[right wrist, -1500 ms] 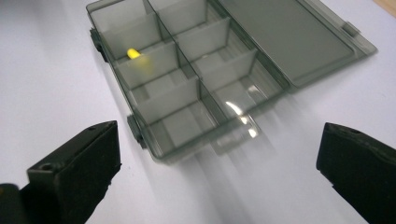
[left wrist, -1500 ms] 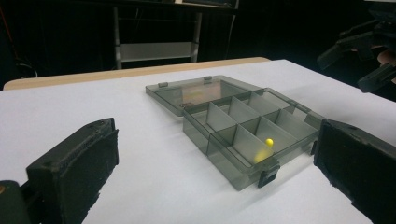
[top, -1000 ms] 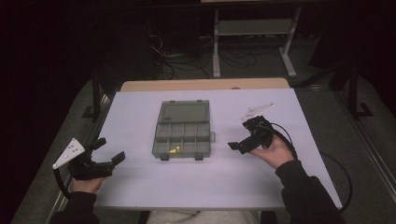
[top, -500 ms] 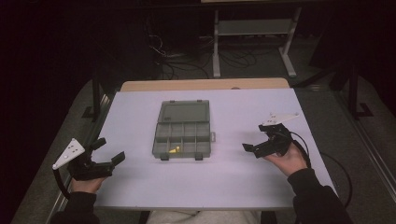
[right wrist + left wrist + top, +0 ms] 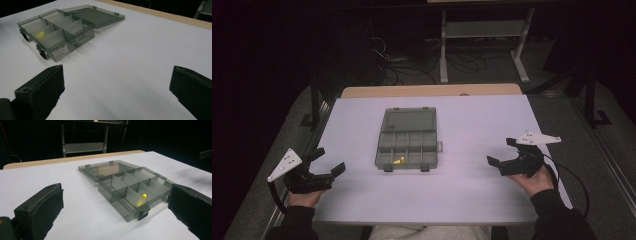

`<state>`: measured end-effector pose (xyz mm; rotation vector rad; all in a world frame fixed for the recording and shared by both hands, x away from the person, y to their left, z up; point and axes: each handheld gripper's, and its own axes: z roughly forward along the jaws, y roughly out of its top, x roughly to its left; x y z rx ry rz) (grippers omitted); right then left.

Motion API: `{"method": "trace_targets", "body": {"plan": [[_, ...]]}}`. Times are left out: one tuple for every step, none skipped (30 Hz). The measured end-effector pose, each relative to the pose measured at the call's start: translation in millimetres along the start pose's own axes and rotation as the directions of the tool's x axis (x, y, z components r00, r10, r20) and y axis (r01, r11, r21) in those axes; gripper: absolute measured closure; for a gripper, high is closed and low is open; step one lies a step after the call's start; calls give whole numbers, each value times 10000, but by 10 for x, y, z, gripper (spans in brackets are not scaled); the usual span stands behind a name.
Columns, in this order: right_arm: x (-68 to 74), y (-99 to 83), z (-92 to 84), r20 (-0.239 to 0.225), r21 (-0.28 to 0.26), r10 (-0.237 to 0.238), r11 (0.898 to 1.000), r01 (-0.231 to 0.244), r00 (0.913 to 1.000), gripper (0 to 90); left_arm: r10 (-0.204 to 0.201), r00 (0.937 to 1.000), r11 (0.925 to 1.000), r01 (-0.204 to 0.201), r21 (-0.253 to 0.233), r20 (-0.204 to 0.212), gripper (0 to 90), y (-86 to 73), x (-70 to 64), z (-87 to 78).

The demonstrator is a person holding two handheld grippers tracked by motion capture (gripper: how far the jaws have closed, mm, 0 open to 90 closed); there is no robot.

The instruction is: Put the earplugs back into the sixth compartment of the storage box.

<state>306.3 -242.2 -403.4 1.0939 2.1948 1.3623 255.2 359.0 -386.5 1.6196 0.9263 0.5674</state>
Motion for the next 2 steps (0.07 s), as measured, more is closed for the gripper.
{"method": "trace_targets", "body": {"plan": [[-1,-18,-11,-10,0,39,10000,-39,10000,0,9,10000,10000,-9,4,5,0,0,1,1],[0,-31,-19,3,-40,29,10000,-29,10000,0,15,10000,10000,-15,6,6,0,2,0,2]]}}
